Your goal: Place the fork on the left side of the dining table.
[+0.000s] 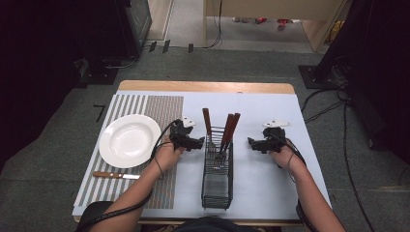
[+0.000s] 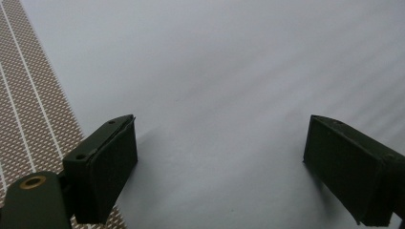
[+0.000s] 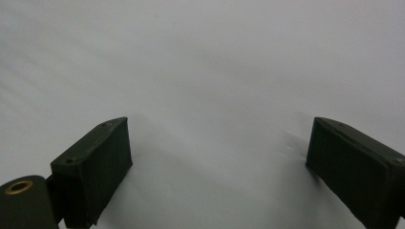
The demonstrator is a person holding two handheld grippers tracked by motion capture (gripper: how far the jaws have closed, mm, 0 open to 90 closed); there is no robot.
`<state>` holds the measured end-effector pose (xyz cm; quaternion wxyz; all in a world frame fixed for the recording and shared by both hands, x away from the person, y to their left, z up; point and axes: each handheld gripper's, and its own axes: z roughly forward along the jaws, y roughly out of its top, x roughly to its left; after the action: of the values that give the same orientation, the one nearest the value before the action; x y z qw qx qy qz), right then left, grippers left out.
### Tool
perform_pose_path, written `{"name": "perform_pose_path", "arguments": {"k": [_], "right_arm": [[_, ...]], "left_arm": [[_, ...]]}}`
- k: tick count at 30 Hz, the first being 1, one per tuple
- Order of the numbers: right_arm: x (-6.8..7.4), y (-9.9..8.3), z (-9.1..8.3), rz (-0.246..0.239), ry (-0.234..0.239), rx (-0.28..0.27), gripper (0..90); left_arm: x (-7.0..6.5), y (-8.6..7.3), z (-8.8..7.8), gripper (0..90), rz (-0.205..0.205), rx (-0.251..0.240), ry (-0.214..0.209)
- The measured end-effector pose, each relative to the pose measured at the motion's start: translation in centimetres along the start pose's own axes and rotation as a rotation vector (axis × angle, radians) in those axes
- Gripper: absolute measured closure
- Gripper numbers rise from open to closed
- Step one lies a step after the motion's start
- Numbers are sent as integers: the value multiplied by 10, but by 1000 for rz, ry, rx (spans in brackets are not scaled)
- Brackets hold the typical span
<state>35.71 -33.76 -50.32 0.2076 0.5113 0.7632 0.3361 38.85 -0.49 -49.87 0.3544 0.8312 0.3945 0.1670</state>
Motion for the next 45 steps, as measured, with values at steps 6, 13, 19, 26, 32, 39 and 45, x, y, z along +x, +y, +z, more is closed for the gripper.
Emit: {"name": "perform_pose_path", "arguments": {"k": [6, 13, 19, 26, 32, 39, 45], "right_arm": [[0, 0, 0, 2, 0, 0, 78], [0, 0, 0, 2, 1, 0, 78], [-2, 0, -1, 17, 14, -2, 76], [-1, 0, 0, 11, 12, -2, 77], [-2, 0, 0, 13, 18, 3, 62], [-1, 1, 1, 2, 23, 9, 45], [-1, 1, 1, 1, 22, 8, 47]], "left_arm": [[1, -1, -1, 130, -1, -5, -3], [1, -1, -1, 144, -14, -14, -2], [0, 0, -1, 143, -7, -8, 4], [3, 8, -2, 223, -40, 36, 17], [8, 15, -6, 294, -56, 54, -3], [21, 23, -14, 355, -89, 105, -101], [26, 27, -22, 393, 19, 131, -128]]}}
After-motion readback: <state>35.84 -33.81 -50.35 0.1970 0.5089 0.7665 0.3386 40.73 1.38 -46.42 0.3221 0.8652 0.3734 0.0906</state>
